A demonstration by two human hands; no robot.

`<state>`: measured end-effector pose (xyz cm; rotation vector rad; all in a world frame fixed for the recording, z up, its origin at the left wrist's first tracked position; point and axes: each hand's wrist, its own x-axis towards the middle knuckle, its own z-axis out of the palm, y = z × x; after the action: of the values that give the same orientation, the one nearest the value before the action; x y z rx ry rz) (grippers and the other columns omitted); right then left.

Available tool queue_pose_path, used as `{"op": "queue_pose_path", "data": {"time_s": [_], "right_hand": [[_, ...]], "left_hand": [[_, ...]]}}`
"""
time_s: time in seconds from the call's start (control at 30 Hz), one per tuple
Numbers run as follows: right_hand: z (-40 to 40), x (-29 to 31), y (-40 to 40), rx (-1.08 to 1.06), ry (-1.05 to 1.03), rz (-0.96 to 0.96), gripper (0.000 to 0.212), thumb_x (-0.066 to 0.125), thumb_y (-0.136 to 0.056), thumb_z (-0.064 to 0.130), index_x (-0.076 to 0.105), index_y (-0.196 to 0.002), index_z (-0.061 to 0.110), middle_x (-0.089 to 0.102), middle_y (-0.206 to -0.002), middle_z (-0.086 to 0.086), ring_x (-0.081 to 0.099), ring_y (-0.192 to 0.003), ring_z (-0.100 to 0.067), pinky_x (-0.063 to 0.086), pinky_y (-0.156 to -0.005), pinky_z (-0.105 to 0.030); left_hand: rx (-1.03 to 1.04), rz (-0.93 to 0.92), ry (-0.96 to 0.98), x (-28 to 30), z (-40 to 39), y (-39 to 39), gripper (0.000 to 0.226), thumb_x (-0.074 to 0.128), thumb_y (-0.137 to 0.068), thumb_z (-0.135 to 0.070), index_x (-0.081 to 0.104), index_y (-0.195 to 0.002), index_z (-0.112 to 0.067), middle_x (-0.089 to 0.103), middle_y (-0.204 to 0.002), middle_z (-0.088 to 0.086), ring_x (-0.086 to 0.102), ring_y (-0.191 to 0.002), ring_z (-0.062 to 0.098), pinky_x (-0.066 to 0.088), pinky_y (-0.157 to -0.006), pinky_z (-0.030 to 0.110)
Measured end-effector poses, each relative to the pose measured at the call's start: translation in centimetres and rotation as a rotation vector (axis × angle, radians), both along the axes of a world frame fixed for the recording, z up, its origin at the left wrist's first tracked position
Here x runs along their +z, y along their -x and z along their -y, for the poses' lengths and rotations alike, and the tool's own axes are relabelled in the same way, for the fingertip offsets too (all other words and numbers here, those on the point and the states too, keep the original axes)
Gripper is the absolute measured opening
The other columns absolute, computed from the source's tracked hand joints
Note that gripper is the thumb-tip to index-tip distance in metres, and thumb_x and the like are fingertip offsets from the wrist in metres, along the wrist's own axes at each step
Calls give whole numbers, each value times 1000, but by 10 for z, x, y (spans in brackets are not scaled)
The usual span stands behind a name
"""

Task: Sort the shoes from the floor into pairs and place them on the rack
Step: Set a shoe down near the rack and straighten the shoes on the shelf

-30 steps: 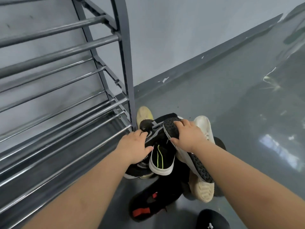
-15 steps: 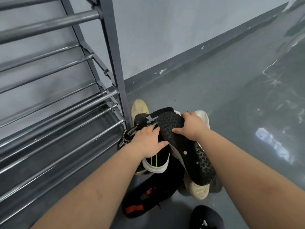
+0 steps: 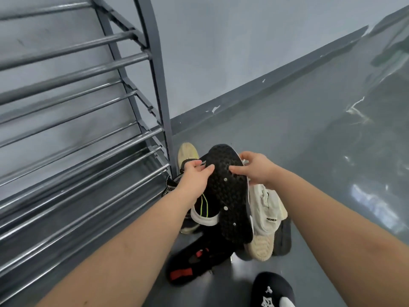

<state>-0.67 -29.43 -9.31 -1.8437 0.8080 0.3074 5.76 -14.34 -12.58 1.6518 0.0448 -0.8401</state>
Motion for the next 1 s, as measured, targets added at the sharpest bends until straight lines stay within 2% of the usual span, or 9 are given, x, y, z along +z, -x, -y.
{"op": "queue_pose_path", "data": {"time_s": [0.1, 0.2, 0.27, 0.37, 0.5, 0.63, 0.77, 0.9, 1.0], "right_hand": [[-15, 30, 17, 14, -89, 74, 24, 65, -89, 18, 56, -110, 13, 66, -85, -5, 65, -73, -18, 53, -56, -24], [-32, 60, 34, 31, -113, 157, 27, 64, -90, 18, 55, -115, 15, 67, -92, -5, 66, -74, -12, 51, -50, -18], [-46, 78, 45, 51, -90, 217, 30, 64, -90, 20, 54, -118, 17, 67, -100, -5, 66, -81, -11, 55, -58, -20], [-73, 94, 60, 99, 45, 286, 43, 65, -89, 27, 52, -129, 19, 66, -113, -5, 66, -99, -19, 56, -85, -34], [-120, 110, 81, 192, 276, 328, 47, 59, -91, 40, 45, -134, 30, 66, -110, -1, 65, -97, -19, 53, -81, -32], [-169, 116, 95, 249, 272, 367, 64, 54, -88, 53, 33, -143, 27, 65, -116, 0, 64, -99, -18, 49, -80, -28], [-214, 120, 104, 205, 74, 446, 84, 62, -77, 62, 31, -144, 23, 60, -125, 0, 61, -110, -19, 50, -96, -37], [-237, 115, 114, 118, -61, 538, 77, 69, -75, 55, 37, -139, 24, 58, -122, 6, 59, -111, -15, 49, -99, -36], [-238, 97, 120, 28, -91, 542, 71, 72, -72, 54, 46, -131, 25, 62, -116, 6, 61, -104, -12, 51, -91, -29]], "left_hand": [[-75, -96, 65, 21, -21, 7, 46, 52, -96, -29, 41, -137, -11, 53, -135, 6, 52, -122, 21, 43, -101, 34], [-137, -73, 112, 48, -43, 23, 31, 47, -97, -33, 56, -120, -13, 63, -119, 5, 59, -112, 21, 50, -94, 37], [-139, 14, 105, 67, -60, 32, 27, 49, -96, -34, 58, -112, -14, 66, -113, 5, 62, -106, 21, 53, -91, 39], [-111, 124, 99, 89, -88, 49, 23, 52, -95, -35, 59, -104, -15, 67, -110, 9, 65, -102, 24, 54, -91, 44], [-51, 305, 7, 109, -137, 78, 45, 61, -73, -58, 62, -93, -18, 70, -102, 10, 67, -97, 28, 52, -90, 52], [36, 518, -131, 126, -184, 107, 28, 60, -86, -43, 64, -97, -17, 70, -98, 7, 66, -94, 24, 51, -89, 44], [75, 710, -262, 143, -220, 131, 24, 66, -82, -42, 64, -95, -23, 68, -89, -2, 63, -84, 18, 51, -74, 37], [21, 789, -341, 143, -231, 153, 23, 73, -76, -42, 62, -93, -32, 65, -87, -13, 61, -85, 9, 47, -76, 28], [-61, 739, -308, 129, -233, 155, 24, 74, -77, -38, 66, -97, -29, 68, -95, -13, 62, -93, 8, 47, -83, 25]]}}
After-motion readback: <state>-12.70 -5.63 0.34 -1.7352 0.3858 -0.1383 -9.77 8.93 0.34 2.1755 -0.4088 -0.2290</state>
